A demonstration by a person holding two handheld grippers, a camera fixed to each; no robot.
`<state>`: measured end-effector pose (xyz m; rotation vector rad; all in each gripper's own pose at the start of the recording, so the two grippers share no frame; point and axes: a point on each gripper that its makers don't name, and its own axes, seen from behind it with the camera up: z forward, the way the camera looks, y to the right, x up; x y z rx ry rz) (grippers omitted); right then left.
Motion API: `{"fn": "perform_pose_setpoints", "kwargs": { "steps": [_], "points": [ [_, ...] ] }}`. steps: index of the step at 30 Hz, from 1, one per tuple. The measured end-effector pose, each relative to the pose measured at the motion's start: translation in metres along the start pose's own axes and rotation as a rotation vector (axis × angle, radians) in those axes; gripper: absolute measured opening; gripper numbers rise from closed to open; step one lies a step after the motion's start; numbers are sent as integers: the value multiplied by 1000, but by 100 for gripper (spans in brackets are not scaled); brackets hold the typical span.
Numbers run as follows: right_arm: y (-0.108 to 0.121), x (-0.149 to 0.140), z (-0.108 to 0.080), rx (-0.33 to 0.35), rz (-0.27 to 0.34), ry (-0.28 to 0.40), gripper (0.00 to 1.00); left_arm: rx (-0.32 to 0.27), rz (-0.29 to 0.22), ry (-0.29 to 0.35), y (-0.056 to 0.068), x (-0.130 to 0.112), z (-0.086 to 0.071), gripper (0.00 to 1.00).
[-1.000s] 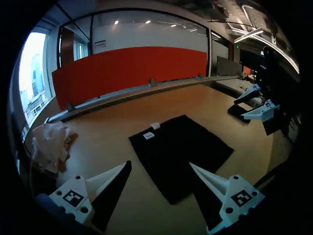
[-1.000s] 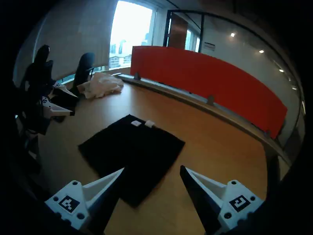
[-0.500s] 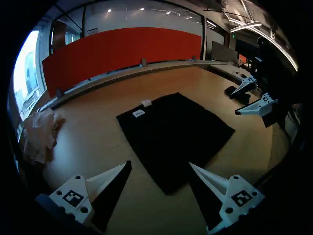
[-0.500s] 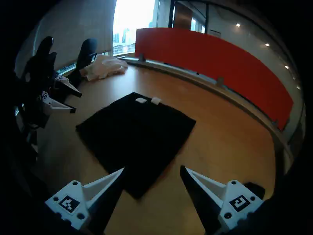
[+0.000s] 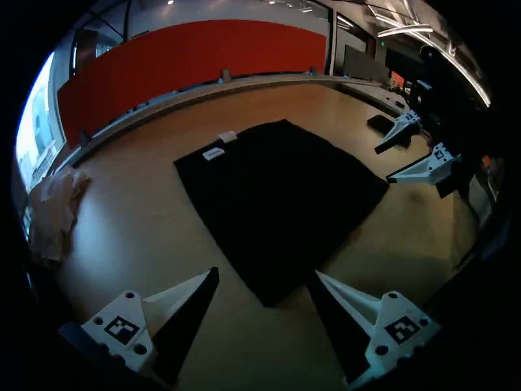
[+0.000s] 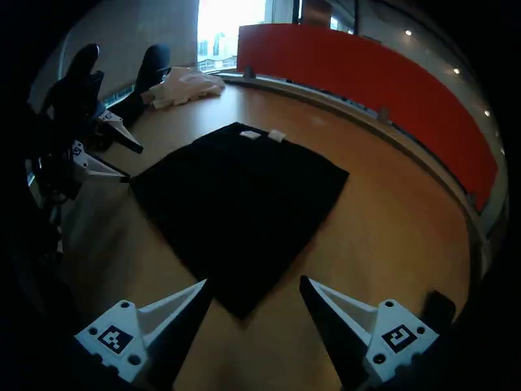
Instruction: Fold towel
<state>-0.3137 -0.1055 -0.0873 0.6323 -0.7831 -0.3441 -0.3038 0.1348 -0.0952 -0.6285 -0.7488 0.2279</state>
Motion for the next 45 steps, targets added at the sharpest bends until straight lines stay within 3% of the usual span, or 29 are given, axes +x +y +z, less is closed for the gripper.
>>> {"fn": "perform_pose_setpoints", "kwargs": {
  "steps": [11, 20, 30, 38, 45],
  "points": [
    [1, -13, 6, 16, -8, -38, 100, -13, -10, -89, 1, -21, 15, 98],
    [-2, -21, 7, 39, -19, -68, 97, -25, 11, -113, 5, -23, 18, 98],
    [-6, -26, 10, 71, -24, -90, 84, -26, 41, -130, 6, -24, 20, 89],
    [-8, -26, 9, 90, -26, -91, 79, -33, 55, -148, 11, -24, 21, 79],
    [-9, -26, 11, 100, -35, -97, 63, -34, 54, -152, 13, -24, 21, 75]
  ]
}}
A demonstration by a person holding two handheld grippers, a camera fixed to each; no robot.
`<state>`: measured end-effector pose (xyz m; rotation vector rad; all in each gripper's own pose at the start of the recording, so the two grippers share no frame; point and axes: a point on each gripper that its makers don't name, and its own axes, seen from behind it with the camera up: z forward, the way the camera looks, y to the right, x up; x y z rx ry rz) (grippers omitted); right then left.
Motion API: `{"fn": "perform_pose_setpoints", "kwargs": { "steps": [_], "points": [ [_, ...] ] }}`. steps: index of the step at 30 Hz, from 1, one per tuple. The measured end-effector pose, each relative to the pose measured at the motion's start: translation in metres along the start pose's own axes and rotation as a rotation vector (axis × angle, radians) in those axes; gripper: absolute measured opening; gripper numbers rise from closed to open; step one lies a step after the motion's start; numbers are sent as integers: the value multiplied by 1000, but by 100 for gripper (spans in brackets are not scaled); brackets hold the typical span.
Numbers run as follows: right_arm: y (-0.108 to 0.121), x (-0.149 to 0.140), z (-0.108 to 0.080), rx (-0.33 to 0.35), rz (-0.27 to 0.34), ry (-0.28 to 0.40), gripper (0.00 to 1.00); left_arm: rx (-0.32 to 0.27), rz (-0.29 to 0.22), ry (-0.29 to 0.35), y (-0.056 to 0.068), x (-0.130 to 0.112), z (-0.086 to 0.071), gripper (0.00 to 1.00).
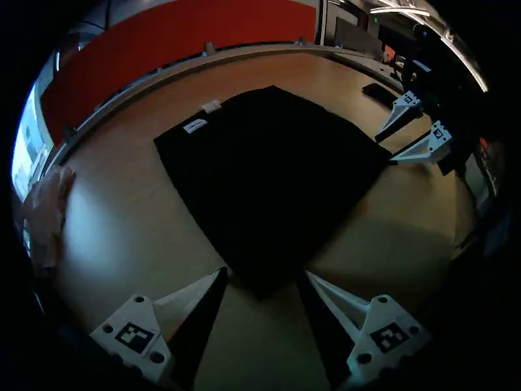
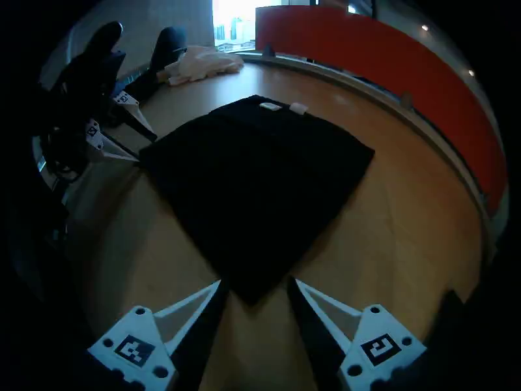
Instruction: Fold towel
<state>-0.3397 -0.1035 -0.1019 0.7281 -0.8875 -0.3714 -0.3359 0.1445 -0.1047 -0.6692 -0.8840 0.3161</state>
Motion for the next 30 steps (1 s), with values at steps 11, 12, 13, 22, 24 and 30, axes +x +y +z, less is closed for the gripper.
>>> {"fn": "perform_pose_setpoints", "kwargs": {
  "steps": [11, 12, 13, 22, 24, 30],
  "points": [
    [2, -1, -1, -8, 23, -9, 28, 3, 1, -6, 8, 1, 0, 31],
    [2, -1, -2, -6, 28, -10, 26, 5, -2, -7, 8, 1, 0, 28],
    [1, -1, -2, -3, 33, -11, 24, 8, -7, -8, 8, 2, 0, 25],
    [-4, 9, -8, -4, 51, 24, 17, 15, -38, -12, 6, 5, -1, 14],
    [-4, 10, -10, -6, 52, 30, 17, 14, -47, -9, 6, 7, -2, 13],
    [-3, 19, -20, -15, 66, 56, 17, 11, -69, 11, 4, 18, -13, 13]
  ]
}}
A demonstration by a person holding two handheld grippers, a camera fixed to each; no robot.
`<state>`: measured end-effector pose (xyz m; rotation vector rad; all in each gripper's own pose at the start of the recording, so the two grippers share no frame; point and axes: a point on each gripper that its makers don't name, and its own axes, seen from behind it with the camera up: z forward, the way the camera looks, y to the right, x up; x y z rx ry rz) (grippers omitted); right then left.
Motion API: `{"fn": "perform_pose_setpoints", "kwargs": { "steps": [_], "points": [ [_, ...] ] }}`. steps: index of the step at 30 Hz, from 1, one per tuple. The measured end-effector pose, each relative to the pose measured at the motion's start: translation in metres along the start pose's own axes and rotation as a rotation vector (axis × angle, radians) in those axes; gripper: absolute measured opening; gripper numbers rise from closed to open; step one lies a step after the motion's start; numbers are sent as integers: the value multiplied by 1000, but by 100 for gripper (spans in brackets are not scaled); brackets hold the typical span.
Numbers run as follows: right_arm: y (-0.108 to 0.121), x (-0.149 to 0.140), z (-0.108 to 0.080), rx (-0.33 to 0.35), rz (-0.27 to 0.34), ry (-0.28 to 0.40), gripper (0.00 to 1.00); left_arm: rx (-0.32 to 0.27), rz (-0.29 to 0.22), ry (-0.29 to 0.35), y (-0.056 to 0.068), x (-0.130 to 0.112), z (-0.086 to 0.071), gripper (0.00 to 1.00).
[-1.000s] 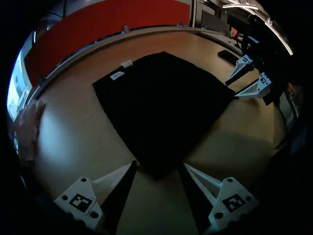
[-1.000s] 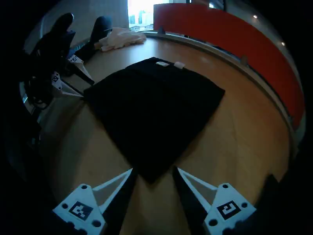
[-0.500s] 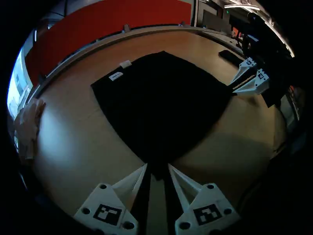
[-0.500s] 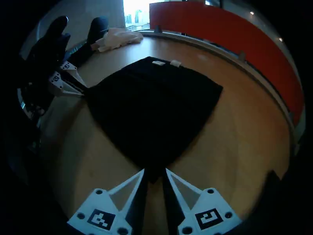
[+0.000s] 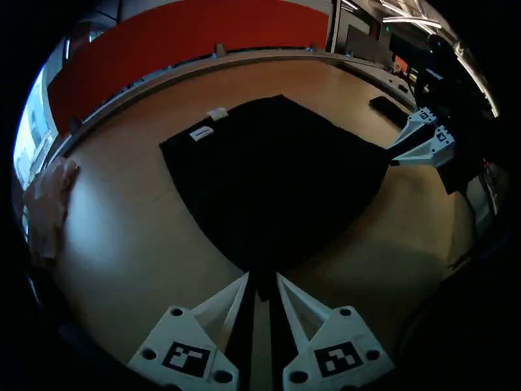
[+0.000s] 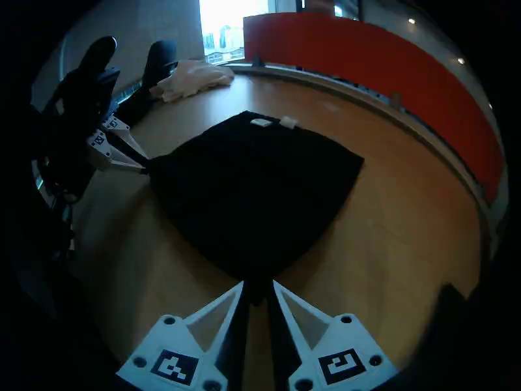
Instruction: Fold towel
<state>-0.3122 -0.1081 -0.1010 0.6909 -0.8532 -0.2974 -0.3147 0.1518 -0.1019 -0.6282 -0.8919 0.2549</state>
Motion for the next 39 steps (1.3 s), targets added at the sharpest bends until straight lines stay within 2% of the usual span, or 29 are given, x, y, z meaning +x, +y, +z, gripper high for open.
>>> {"fn": "perform_pose_setpoints", "kwargs": {
  "steps": [5, 11, 20, 32, 39],
  "points": [
    [1, 13, -13, -11, 11, 30, 17, -14, -7, 8, 1, 9, -13, 13],
    [-2, 26, -33, -19, 3, 55, 17, -18, -40, 32, 3, 22, -32, 13],
    [-8, 44, -63, -18, -10, 81, 17, -41, -81, 38, 14, 32, -60, 13],
    [-16, 52, -93, -13, -15, 84, 17, -78, -115, 46, 30, 41, -90, 13],
    [-25, 53, -107, -1, -23, 83, 17, -85, -136, 62, 34, 45, -102, 13]
  ]
}}
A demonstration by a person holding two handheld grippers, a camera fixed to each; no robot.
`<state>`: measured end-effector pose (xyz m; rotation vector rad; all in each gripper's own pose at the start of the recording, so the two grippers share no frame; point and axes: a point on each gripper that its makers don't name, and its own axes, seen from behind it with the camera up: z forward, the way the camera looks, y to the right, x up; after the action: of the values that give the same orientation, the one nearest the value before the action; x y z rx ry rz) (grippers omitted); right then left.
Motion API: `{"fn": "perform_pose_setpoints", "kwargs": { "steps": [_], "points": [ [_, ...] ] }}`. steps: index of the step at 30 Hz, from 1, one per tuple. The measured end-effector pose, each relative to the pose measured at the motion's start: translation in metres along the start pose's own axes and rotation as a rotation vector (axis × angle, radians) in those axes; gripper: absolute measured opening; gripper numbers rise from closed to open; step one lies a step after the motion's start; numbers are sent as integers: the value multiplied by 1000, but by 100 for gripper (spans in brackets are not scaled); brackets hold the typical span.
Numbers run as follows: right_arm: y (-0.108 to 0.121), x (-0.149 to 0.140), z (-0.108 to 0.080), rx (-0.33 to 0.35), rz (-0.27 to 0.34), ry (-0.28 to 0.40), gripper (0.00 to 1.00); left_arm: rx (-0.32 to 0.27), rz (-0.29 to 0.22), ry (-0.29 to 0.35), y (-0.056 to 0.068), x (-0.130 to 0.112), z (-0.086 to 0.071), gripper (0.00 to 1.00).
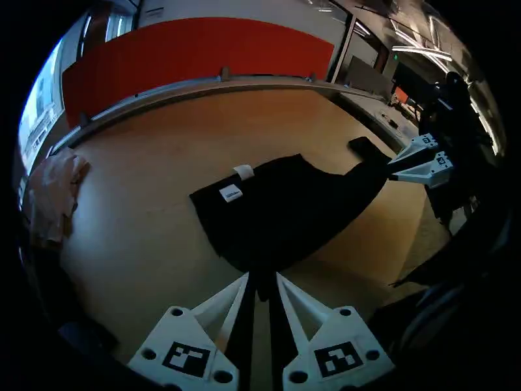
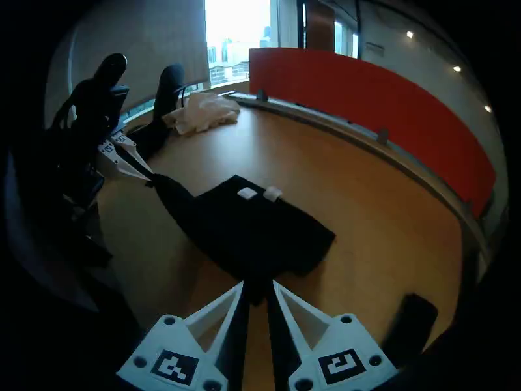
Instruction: Fold towel
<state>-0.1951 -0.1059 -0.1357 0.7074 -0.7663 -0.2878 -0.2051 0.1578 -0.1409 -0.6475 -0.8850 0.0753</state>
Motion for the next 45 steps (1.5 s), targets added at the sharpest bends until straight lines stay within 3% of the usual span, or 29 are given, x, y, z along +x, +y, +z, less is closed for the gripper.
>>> {"fn": "perform_pose_setpoints", "kwargs": {
  "steps": [8, 20, 38, 45],
  "points": [
    [-4, 0, -10, 8, 2, 0, 17, -14, -17, 3, 5, -1, -5, 13],
    [1, 3, -1, 1, -2, -6, 17, 4, -7, 9, -2, 8, 4, 13],
    [47, 17, 42, -49, 22, -41, 17, 40, 6, 10, -34, 35, 41, 13],
    [59, 12, 53, -62, 28, -62, 17, 40, -8, -3, -39, 37, 56, 13]
  ]
}}
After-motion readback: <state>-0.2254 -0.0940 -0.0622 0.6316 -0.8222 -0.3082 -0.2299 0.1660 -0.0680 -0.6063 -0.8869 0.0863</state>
